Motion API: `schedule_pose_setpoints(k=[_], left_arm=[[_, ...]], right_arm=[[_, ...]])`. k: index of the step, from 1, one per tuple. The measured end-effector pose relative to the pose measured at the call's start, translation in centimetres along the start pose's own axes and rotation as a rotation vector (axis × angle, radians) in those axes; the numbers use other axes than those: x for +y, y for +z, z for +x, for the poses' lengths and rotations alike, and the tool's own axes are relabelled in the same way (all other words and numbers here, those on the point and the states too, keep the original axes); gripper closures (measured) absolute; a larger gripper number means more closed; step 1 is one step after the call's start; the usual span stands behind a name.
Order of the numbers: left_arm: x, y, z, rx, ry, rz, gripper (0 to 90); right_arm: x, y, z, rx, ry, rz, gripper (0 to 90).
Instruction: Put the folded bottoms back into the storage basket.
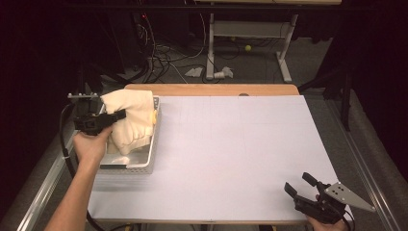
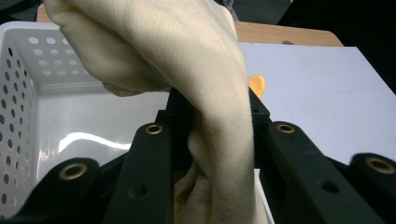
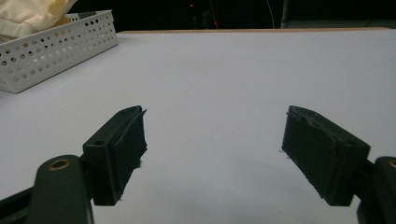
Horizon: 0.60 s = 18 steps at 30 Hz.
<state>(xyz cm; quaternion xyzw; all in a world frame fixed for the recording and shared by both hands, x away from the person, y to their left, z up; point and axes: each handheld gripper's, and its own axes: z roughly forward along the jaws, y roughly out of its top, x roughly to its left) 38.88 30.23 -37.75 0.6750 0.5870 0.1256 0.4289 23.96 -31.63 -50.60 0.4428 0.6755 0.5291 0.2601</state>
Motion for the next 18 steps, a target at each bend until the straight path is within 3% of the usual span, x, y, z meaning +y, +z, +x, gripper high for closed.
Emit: schedule_pose_setpoints(k=[5, 18], left_arm=[[-0.2, 0.6, 0.0, 0.027, 0.016, 0.016, 69.5], [-1.0, 2.0, 0.8, 0.035, -0.006, 0.044, 69.5]], right_arm=[[0.0, 0.0, 0.0, 0.000, 0.001, 0.000, 21.9], [0.0, 0.0, 0.0, 0.000, -0.001, 0.001, 22.0]])
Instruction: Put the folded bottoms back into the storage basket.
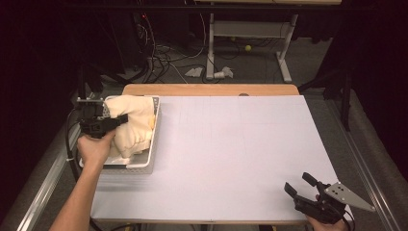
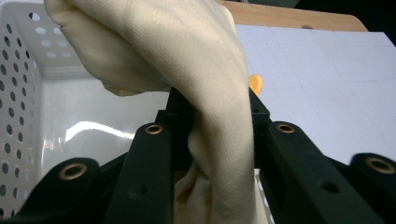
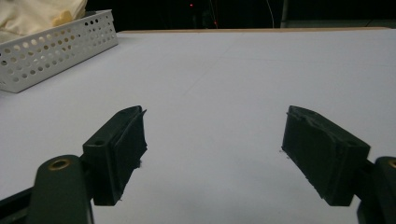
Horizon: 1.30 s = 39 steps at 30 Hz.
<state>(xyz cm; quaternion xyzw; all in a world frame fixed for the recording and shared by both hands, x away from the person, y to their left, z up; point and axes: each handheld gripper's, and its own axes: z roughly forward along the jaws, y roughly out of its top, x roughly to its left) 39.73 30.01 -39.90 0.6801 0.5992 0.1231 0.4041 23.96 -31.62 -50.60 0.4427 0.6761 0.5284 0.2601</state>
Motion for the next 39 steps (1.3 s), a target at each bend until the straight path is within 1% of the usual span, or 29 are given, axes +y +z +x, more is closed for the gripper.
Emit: schedule_pose_setpoints(k=[7, 13, 18, 24, 26, 33, 39], left_arm=[[-0.1, 1.1, 0.1, 0.005, -0.005, 0.021, 69.5], [-0.2, 2.0, 0.3, 0.020, -0.016, 0.027, 69.5], [-0.2, 2.7, 0.3, 0.027, -0.009, 0.040, 69.5], [-0.3, 3.2, 0.5, 0.034, -0.012, 0.032, 69.3], [-0.5, 3.5, 0.6, 0.047, -0.008, 0.038, 69.3], [-0.5, 4.3, 1.0, 0.065, -0.008, 0.047, 68.6], [-0.6, 4.9, 1.4, 0.105, -0.002, 0.068, 67.5]], right_arm=[[0.0, 0.0, 0.0, -0.001, 0.002, -0.001, 22.0], [0.0, 0.0, 0.0, 0.002, 0.001, 0.000, 21.9], [0.0, 0.0, 0.0, 0.002, 0.002, 0.000, 21.9], [0.0, 0.0, -0.1, 0.001, 0.005, 0.000, 21.9], [0.0, 0.0, -0.1, 0.001, 0.005, 0.001, 21.9], [0.0, 0.1, -0.1, 0.001, 0.010, 0.002, 21.9], [0.0, 0.1, -0.2, -0.001, 0.013, 0.001, 21.9]])
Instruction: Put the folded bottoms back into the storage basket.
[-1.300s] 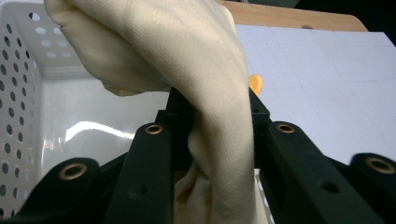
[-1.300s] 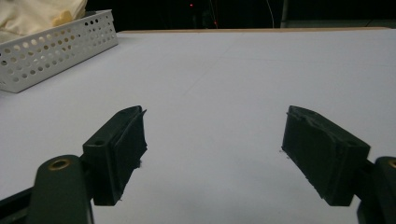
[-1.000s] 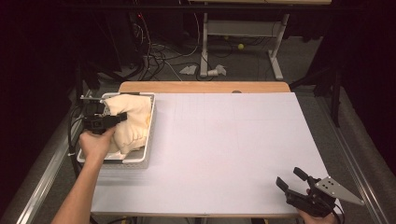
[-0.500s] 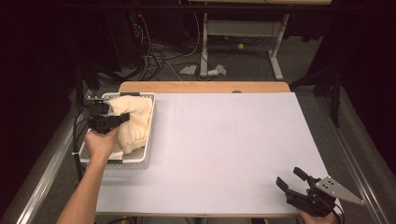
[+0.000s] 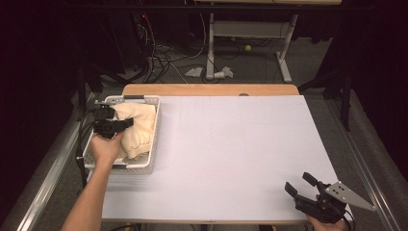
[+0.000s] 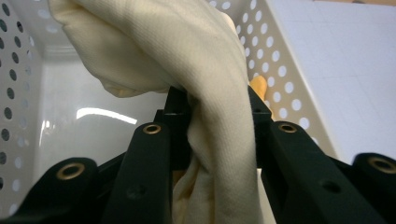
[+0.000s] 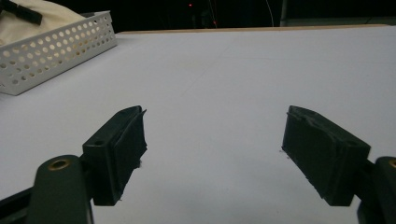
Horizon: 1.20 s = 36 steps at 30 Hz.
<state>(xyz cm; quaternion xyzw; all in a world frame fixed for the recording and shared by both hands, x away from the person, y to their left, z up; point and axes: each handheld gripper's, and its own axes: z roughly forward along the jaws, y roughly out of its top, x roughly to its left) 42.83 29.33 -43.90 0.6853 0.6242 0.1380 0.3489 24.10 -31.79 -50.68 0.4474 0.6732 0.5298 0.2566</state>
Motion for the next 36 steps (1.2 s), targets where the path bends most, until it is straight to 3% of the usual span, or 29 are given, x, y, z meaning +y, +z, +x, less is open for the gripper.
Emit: schedule_pose_setpoints(k=[5, 13, 18, 27, 36], left_arm=[[0.0, 0.5, 0.1, 0.018, -0.002, 0.009, 67.3], [0.0, 0.7, 0.2, 0.048, 0.011, 0.013, 59.2], [0.0, 0.3, 0.3, 0.064, 0.015, -0.005, 49.7], [0.2, -0.8, 1.0, 0.078, -0.014, -0.043, 44.2], [0.0, -1.6, 1.1, 0.104, 0.011, -0.061, 43.7]], right_arm=[[0.0, 0.1, 0.0, 0.002, -0.001, 0.004, 21.9], [0.0, 0.1, 0.0, 0.002, -0.001, 0.005, 21.9], [0.0, 0.1, 0.0, 0.001, -0.002, 0.005, 21.8], [0.0, 0.1, 0.0, -0.001, 0.002, 0.003, 21.9], [0.0, -0.1, -0.1, -0.007, 0.011, -0.006, 21.8]])
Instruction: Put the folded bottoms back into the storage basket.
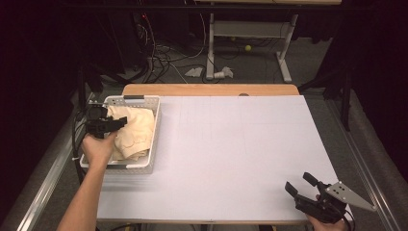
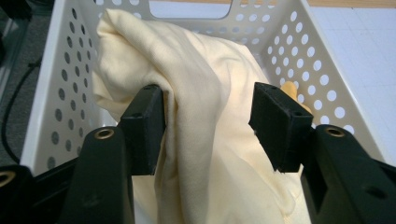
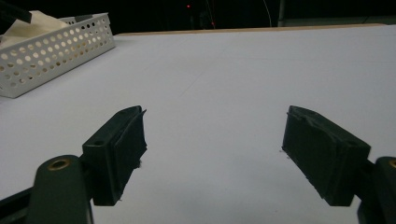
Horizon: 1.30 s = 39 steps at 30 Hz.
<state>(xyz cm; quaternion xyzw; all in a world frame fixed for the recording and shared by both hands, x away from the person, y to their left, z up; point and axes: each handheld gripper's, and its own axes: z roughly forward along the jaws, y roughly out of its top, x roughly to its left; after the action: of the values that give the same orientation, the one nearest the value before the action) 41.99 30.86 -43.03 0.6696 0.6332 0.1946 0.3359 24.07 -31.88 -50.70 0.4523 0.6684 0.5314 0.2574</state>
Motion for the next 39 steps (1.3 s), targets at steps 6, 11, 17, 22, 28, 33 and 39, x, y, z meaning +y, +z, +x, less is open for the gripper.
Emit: schedule_pose_setpoints(k=[6, 11, 17, 22, 28, 33, 39], left_arm=[[-0.1, -0.9, 0.0, -0.010, 0.014, -0.037, 40.8], [-0.2, -1.7, -0.3, -0.012, 0.037, -0.059, 40.8], [-0.5, -2.6, -0.5, -0.041, 0.050, -0.088, 39.0], [-0.6, -3.3, -0.7, -0.063, 0.059, -0.113, 37.2], [-0.9, -4.2, -1.1, -0.079, 0.079, -0.145, 37.2], [-1.2, -4.9, -1.4, -0.094, 0.097, -0.155, 37.2], [-1.5, -5.6, -1.6, -0.108, 0.115, -0.169, 36.4]], right_arm=[[0.0, -0.1, 0.0, -0.004, -0.001, -0.003, 21.8], [0.0, -0.1, 0.0, -0.006, 0.000, -0.004, 21.8], [0.0, -0.1, 0.0, -0.007, 0.001, -0.004, 21.7], [0.0, -0.1, 0.1, -0.006, -0.004, -0.002, 21.8], [0.0, -0.2, 0.1, -0.006, -0.003, -0.004, 21.8], [0.0, -0.2, 0.1, -0.004, -0.004, -0.004, 21.8], [0.0, -0.2, 0.1, -0.004, -0.003, -0.004, 21.8]])
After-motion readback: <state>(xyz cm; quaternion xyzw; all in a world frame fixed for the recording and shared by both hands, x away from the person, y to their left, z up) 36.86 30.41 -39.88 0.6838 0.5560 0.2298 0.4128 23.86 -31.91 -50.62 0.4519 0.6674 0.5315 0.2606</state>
